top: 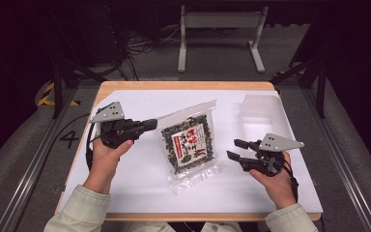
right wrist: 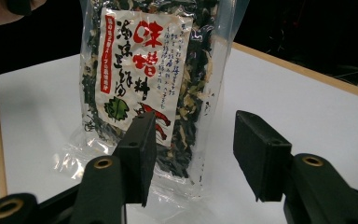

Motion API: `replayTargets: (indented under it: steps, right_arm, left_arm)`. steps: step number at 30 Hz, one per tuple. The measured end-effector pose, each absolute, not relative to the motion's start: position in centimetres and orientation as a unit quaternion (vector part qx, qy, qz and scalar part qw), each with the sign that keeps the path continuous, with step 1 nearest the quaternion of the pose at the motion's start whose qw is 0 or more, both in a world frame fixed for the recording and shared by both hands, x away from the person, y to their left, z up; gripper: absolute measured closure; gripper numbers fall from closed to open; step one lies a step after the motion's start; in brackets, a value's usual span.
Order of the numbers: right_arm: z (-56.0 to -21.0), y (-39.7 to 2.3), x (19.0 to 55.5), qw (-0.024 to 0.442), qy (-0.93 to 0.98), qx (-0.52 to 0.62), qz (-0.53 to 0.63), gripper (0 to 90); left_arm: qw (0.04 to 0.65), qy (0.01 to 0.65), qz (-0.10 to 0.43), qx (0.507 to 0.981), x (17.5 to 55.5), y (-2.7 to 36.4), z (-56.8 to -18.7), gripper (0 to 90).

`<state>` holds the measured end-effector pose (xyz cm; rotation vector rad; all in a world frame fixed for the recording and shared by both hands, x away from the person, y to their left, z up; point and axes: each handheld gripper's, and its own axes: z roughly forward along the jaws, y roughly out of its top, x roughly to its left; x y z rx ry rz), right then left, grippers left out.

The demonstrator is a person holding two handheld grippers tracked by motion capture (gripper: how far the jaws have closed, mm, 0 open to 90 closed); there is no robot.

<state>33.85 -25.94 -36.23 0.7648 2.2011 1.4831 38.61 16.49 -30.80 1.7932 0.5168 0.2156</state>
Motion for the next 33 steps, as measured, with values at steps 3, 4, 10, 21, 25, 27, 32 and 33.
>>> replayTargets:
  steps: [3,4,10,21,25,27,32,33]
  right_arm:
    - [-36.0,-25.8,33.9,0.188,0.781,0.269,0.531,49.4]
    - [-35.9,-25.8,33.9,0.188,0.781,0.268,0.532,49.5]
    - [-35.5,-25.3,34.2,0.185,0.782,0.266,0.533,46.2]
    - [-34.5,-23.2,35.6,0.161,0.780,0.249,0.551,34.8]
    - [-34.5,-22.5,36.3,0.147,0.775,0.245,0.563,33.1]
    - [-34.6,-22.1,36.6,0.136,0.771,0.240,0.574,32.6]
    - [-34.9,-21.0,37.0,0.119,0.768,0.224,0.588,31.7]
    - [-34.9,-20.8,37.0,0.117,0.769,0.220,0.589,31.6]
  left_arm:
    - [0.597,0.207,0.099,0.769,38.1,16.4,-30.1,89.8]
    - [0.598,0.203,0.100,0.769,37.7,16.2,-29.9,89.7]
    - [0.611,0.190,0.110,0.760,36.7,16.0,-28.9,89.8]
    - [0.631,0.172,0.122,0.746,35.7,16.2,-27.9,89.8]
    - [0.638,0.165,0.123,0.742,35.2,16.2,-27.5,89.8]
    - [0.639,0.163,0.123,0.742,35.0,16.2,-27.3,89.8]
    - [0.641,0.158,0.120,0.742,34.7,16.1,-27.1,89.8]
    - [0.642,0.154,0.117,0.742,34.7,16.1,-27.1,89.9]
